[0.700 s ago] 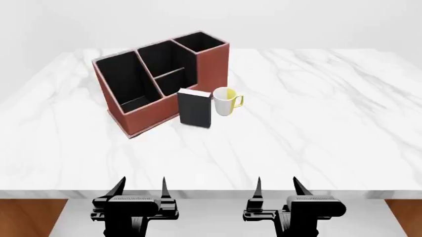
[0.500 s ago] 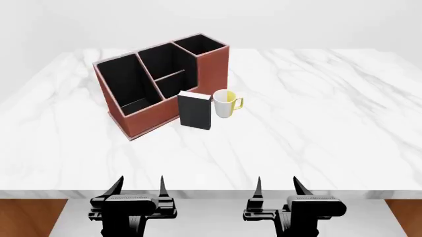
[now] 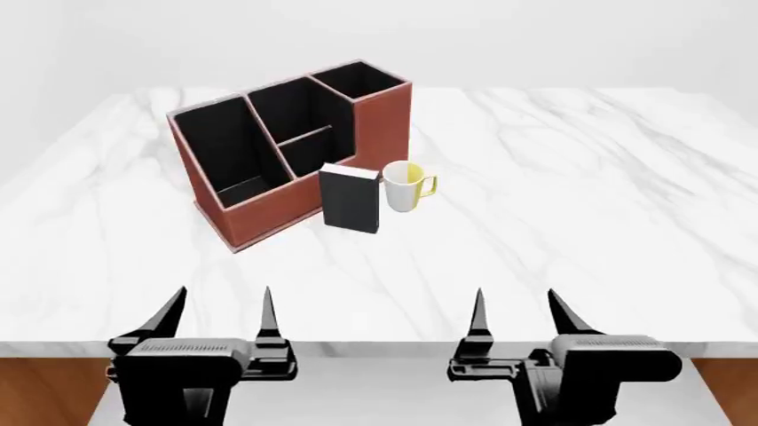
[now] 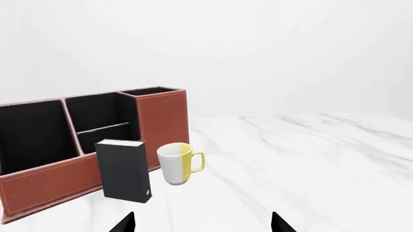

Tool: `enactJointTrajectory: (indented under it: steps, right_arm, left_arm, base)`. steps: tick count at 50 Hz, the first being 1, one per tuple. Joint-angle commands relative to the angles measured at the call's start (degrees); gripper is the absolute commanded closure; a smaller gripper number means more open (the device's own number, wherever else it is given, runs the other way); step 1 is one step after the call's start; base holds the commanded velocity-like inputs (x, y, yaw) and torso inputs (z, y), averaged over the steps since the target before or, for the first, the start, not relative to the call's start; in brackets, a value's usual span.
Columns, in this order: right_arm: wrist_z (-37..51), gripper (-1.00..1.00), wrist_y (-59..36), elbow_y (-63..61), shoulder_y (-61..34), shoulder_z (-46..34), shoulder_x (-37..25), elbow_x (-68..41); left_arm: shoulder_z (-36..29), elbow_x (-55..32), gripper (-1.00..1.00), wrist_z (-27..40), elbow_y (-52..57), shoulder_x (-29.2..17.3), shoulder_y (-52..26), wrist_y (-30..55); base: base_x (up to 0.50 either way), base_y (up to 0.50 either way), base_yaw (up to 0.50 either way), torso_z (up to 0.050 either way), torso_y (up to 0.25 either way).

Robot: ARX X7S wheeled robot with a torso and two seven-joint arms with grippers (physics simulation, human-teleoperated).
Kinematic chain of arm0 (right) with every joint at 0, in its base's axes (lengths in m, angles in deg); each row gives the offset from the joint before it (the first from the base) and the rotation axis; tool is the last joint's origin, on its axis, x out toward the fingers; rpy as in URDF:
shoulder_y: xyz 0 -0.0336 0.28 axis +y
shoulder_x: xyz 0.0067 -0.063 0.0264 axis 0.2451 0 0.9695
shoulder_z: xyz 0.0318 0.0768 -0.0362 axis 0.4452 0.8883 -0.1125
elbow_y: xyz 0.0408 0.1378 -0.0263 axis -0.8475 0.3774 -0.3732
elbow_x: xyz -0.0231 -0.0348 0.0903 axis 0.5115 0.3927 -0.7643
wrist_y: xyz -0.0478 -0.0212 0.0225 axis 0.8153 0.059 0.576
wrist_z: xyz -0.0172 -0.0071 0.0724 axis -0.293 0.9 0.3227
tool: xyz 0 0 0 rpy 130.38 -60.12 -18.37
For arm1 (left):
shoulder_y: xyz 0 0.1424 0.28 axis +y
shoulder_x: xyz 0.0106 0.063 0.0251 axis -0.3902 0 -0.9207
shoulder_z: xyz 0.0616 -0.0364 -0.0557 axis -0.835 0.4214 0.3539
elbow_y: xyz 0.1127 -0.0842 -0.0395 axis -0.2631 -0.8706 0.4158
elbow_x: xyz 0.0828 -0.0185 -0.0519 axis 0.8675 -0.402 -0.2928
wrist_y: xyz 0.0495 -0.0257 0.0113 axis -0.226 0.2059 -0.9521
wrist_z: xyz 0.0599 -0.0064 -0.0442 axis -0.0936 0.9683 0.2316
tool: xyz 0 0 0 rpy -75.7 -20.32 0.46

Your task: Pick up the book and place it in the right compartment of the caddy.

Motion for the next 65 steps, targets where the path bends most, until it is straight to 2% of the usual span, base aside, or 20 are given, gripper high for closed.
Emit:
enactJointTrajectory:
  steps: [1, 10, 65]
  right_arm:
    - [1.33, -1.0, -6.51, -11.37, 1.11, 0.31, -1.62, -3.29]
    - [1.17, -1.0, -7.71, -13.98, 1.62, 1.42, -2.31, -6.98]
    - [4.99, -1.0, -8.14, -13.56, 1.56, -0.55, -5.05, -8.65]
  left_arm:
    - [0.58, -2.03, -1.0, 1.41, 11.25, -1.72, 1.97, 5.77]
    - [0.17, -2.32, -1.0, 2.12, 12.08, -2.17, 2.36, 5.84]
    - [-0.39, -4.9, -1.0, 5.69, 14.42, -4.74, 3.01, 5.99]
  base:
    - [0.0, 0.0, 0.0, 0.0, 0.0]
    - [0.06, 0.0, 0.0, 0.0, 0.0]
    - [0.5, 0.0, 0.0, 0.0, 0.0]
